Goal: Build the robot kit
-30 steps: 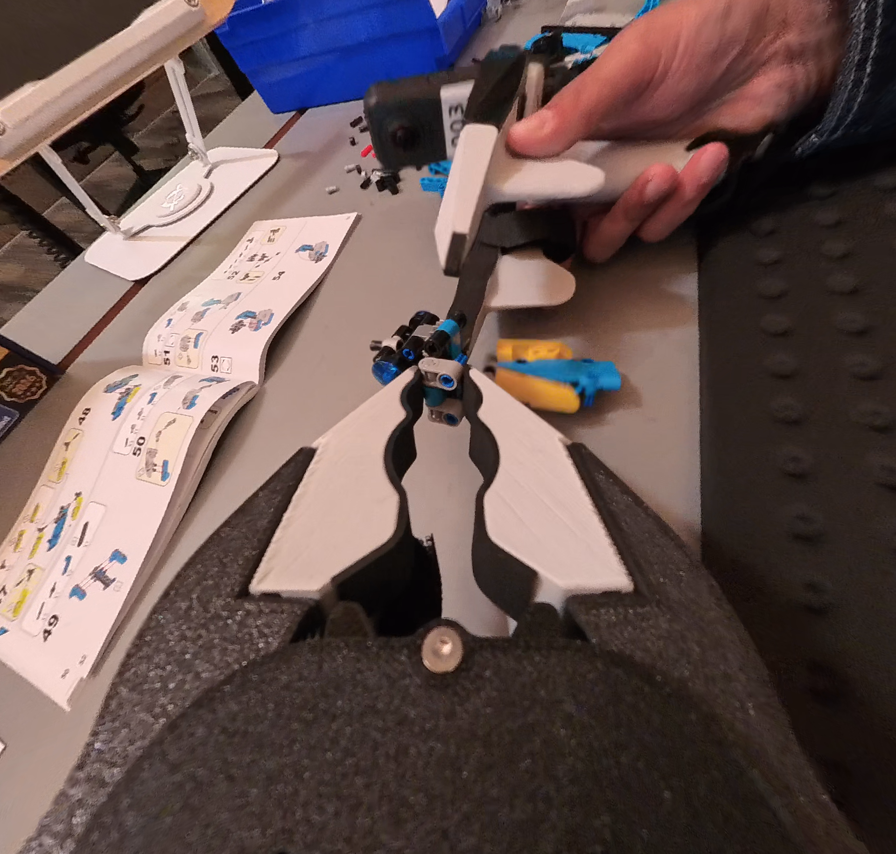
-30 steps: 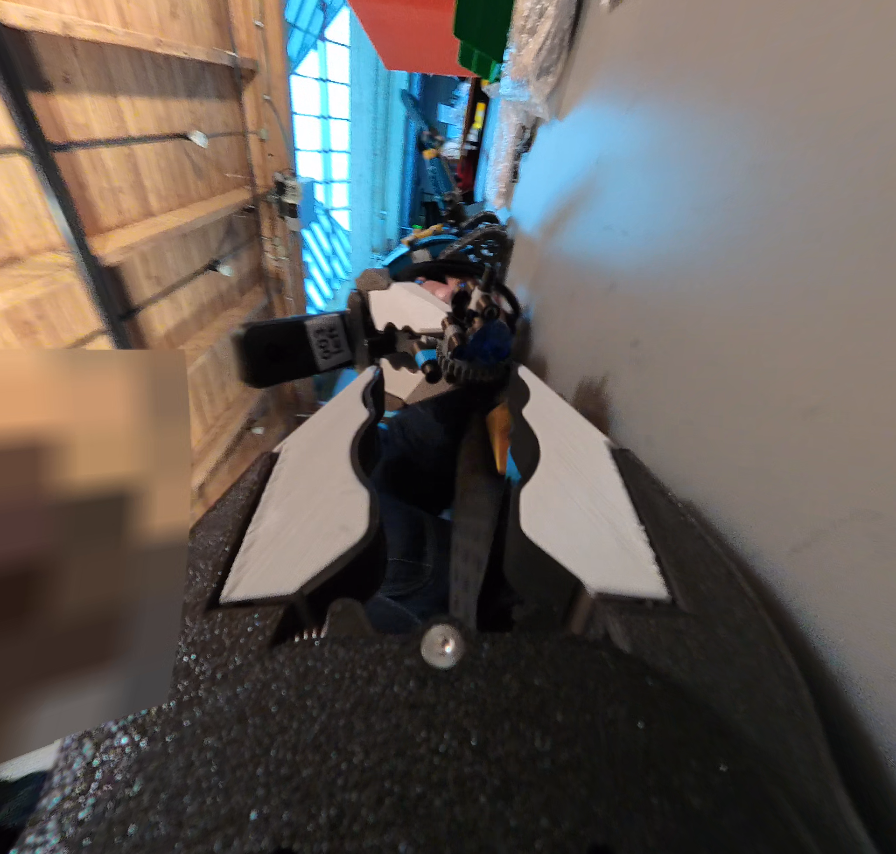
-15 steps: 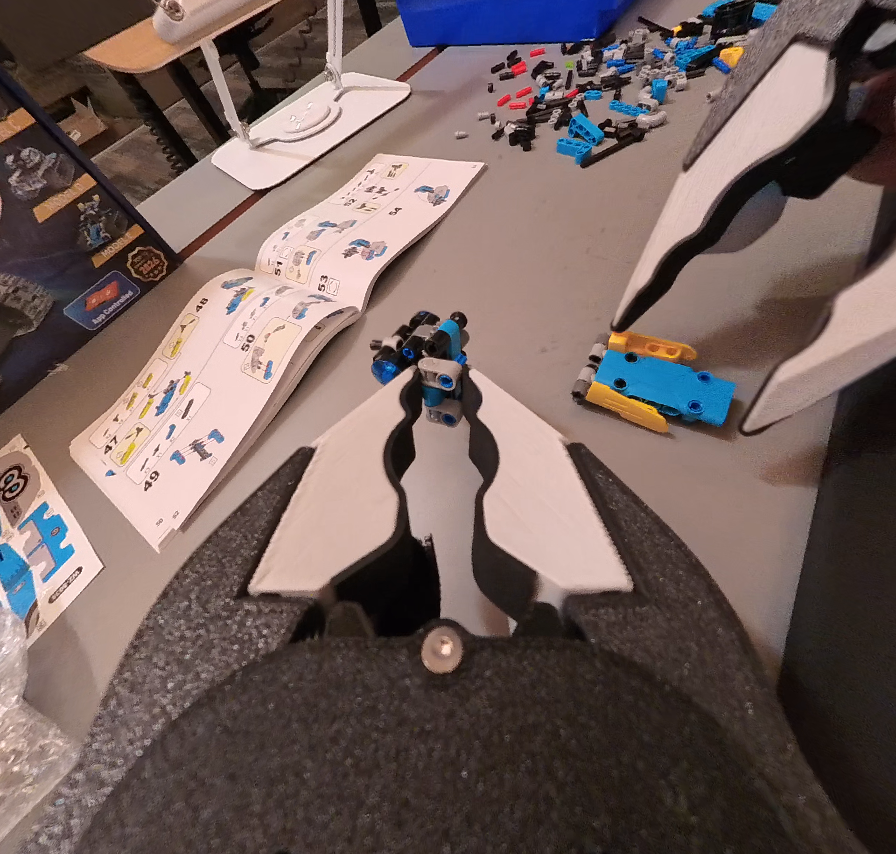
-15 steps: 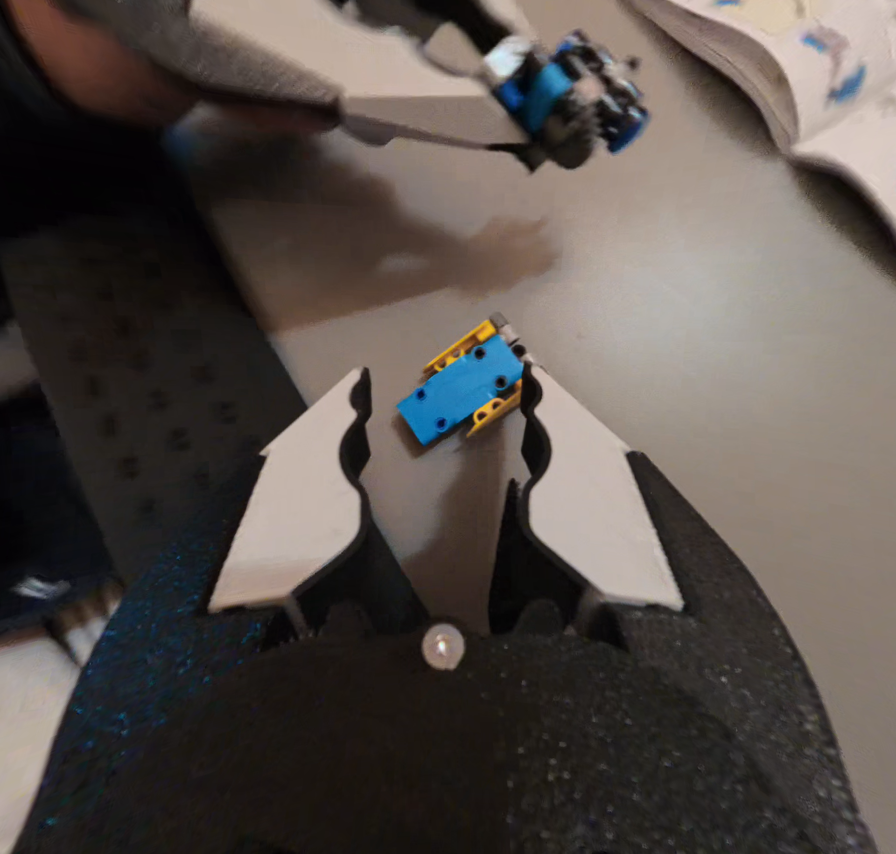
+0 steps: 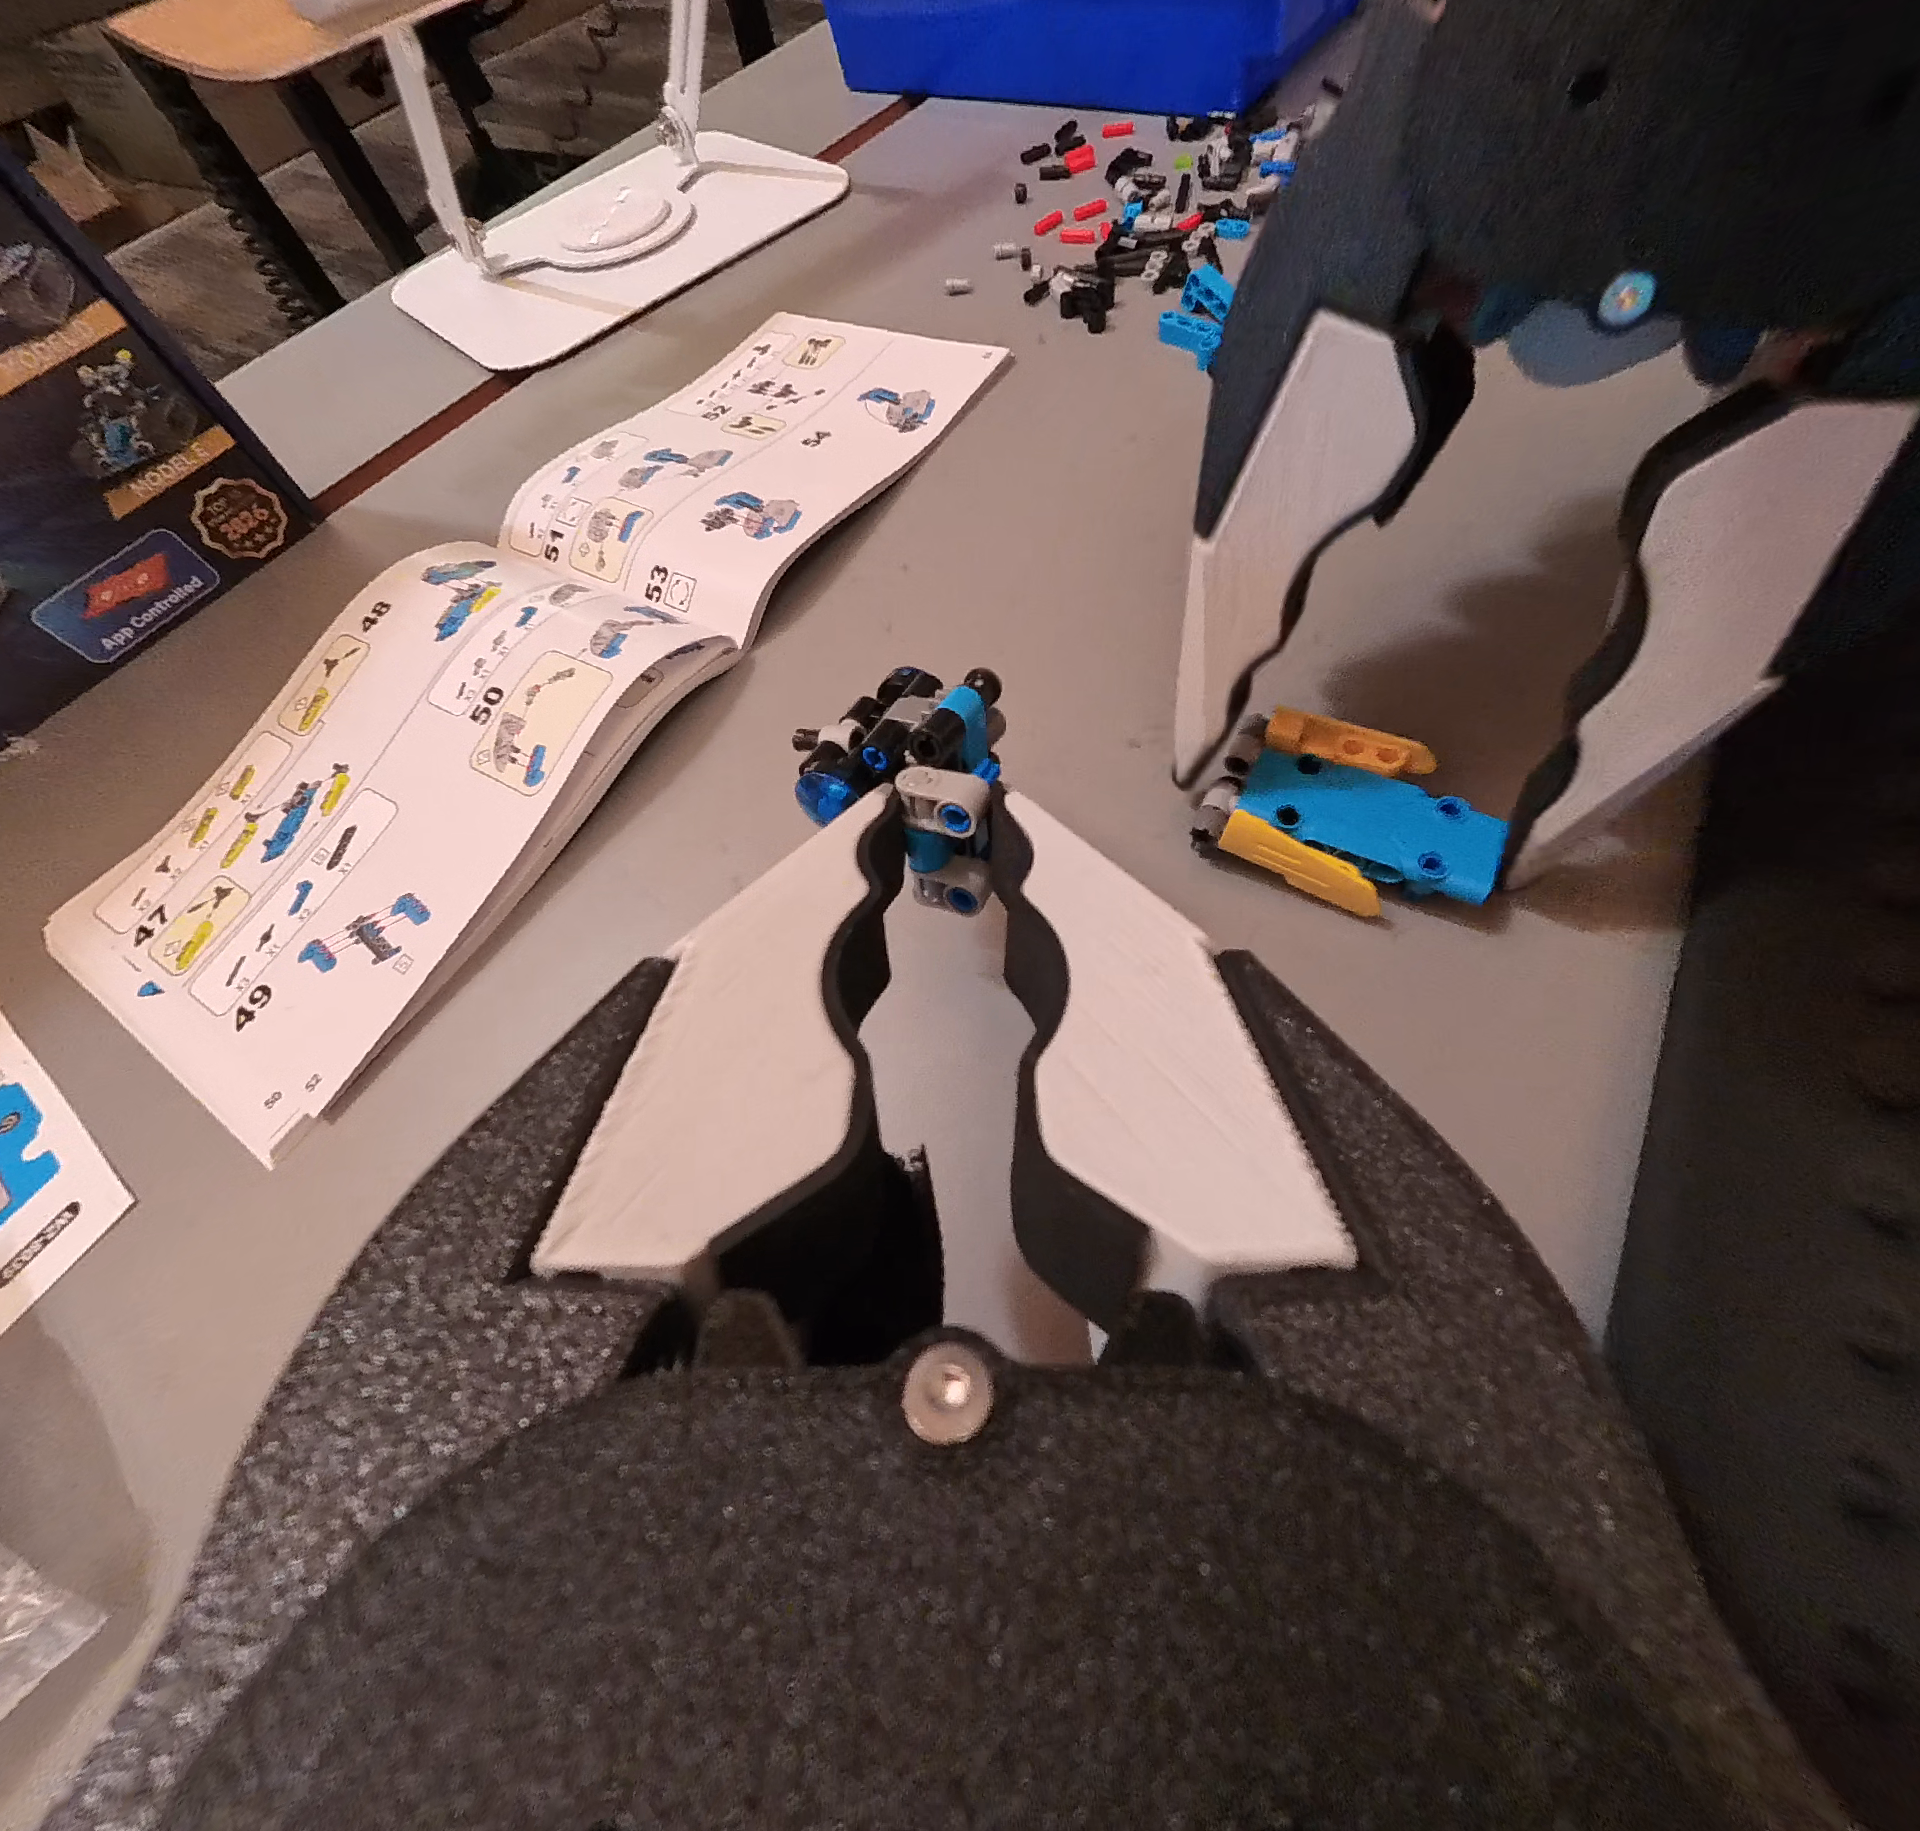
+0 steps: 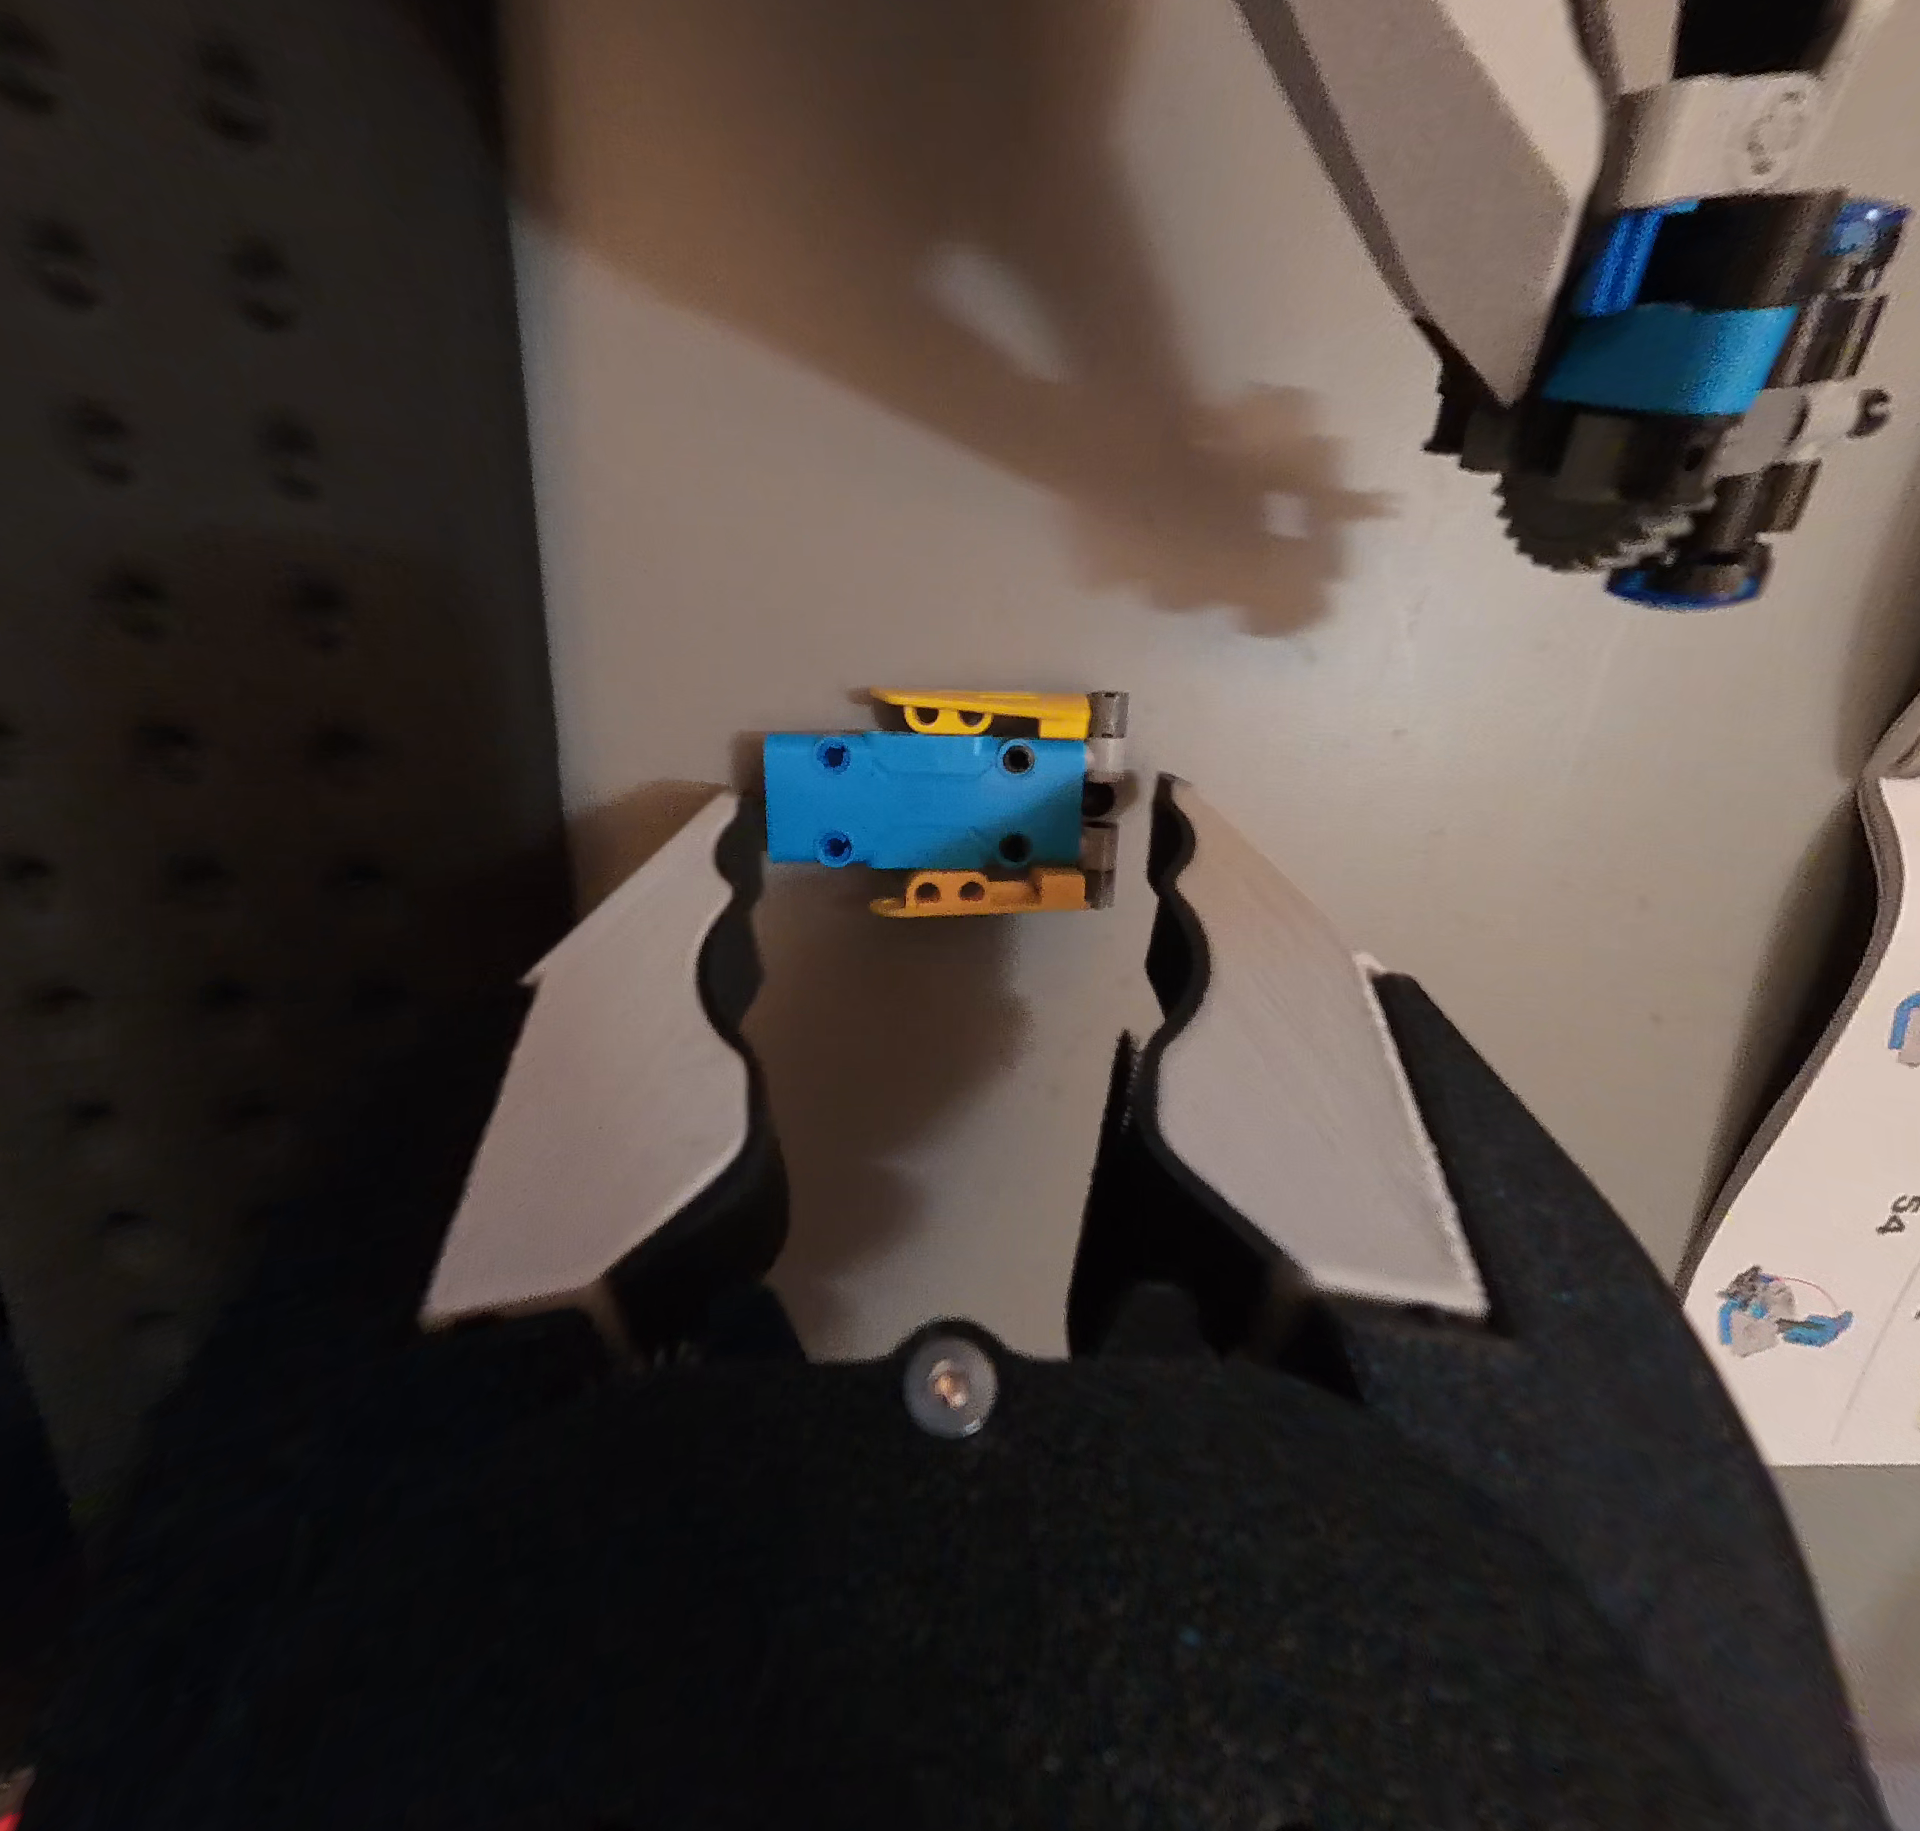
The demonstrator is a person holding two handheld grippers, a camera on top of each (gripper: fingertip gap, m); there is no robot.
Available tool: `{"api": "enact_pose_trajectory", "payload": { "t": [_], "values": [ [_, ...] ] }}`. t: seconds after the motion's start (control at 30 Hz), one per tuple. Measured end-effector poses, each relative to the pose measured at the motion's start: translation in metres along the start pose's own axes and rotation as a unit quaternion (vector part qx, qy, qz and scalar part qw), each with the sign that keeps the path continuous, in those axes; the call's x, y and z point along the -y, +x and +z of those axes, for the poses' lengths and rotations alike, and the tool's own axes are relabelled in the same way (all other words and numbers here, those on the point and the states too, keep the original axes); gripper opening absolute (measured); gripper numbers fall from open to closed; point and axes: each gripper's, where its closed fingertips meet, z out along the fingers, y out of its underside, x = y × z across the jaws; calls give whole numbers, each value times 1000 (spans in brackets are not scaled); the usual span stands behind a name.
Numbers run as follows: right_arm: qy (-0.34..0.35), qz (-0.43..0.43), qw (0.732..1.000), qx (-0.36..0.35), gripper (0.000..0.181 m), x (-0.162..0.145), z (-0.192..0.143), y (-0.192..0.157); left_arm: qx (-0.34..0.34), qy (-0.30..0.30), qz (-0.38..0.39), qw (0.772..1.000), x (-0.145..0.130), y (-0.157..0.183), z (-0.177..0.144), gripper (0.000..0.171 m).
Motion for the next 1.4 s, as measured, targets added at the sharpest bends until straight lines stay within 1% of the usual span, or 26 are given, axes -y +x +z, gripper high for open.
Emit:
{"api": "enact_pose_trajectory", "payload": {
  "t": [0.03, 0.17, 0.23, 0.3, 0.33, 0.37, 0.4, 0.43, 0.47, 0.53, 0.57, 0.63, 0.67, 0.73, 0.77, 0.8, 0.87, 0.9, 0.93, 1.03, 1.1, 1.23, 1.33, 1.4],
  "values": [
    [1, -7, 1000, 2, 67, 1, 1, -1, -4, 4, -5, 1000, 1, 0, -1, 15],
    [13, -13, 1000, -14, 66, 5, -1, 3, -11, 22, -24, 999, 7, 0, -5, 15],
    [66, 14, 997, -23, 66, 14, -14, 11, -1, 37, -39, 999, 11, -7, -10, 15],
    [164, 66, 984, -28, 66, 28, -37, 25, 1, 63, -68, 996, 19, -13, -16, 15],
    [225, 94, 970, -23, 66, 36, -52, 31, -2, 78, -86, 993, 23, -16, -19, 15],
    [291, 118, 949, -18, 66, 45, -68, 36, -12, 97, -105, 990, 28, -17, -23, 15],
    [358, 139, 923, -18, 66, 53, -84, 42, -28, 121, -126, 984, 36, -17, -27, 15],
    [424, 159, 892, -12, 66, 60, -100, 46, -50, 146, -149, 977, 43, -15, -32, 15],
    [484, 172, 858, 12, 66, 66, -115, 46, -74, 166, -177, 967, 49, -13, -35, 15],
    [568, 181, 801, 57, 65, 77, -138, 41, -118, 200, -233, 944, 60, -9, -41, 15],
    [591, 185, 782, 72, 65, 80, -146, 40, -136, 214, -256, 933, 64, -8, -43, 15],
    [600, 214, 762, 117, 66, 84, -144, 41, -160, 242, -289, 912, 74, -7, -48, 15],
    [604, 235, 749, 136, 66, 85, -141, 44, -162, 245, -298, 908, 75, -6, -47, 15],
    [615, 264, 726, 156, 65, 84, -139, 50, -146, 242, -313, 907, 73, -7, -43, 15],
    [618, 268, 721, 164, 66, 83, -141, 51, -142, 245, -320, 904, 74, -8, -43, 15],
    [613, 271, 724, 161, 65, 82, -139, 52, -130, 241, -322, 906, 73, -9, -42, 15],
    [607, 266, 736, 139, 65, 80, -136, 53, -103, 220, -315, 917, 66, -10, -36, 15],
    [609, 265, 734, 143, 65, 80, -138, 52, -98, 214, -315, 920, 64, -10, -34, 15],
    [601, 269, 737, 150, 65, 80, -135, 52, -100, 206, -320, 919, 61, -10, -31, 15],
    [582, 273, 753, 140, 66, 82, -124, 53, -107, 194, -339, 914, 56, -10, -26, 14],
    [580, 275, 753, 146, 66, 81, -122, 54, -110, 189, -346, 912, 54, -10, -25, 15],
    [577, 276, 754, 148, 66, 81, -119, 54, -100, 169, -347, 917, 47, -11, -20, 15],
    [560, 280, 765, 148, 66, 84, -111, 54, -96, 158, -345, 920, 44, -11, -18, 15],
    [562, 288, 759, 158, 65, 86, -109, 53, -94, 159, -340, 922, 44, -11, -18, 14]
  ]
}}
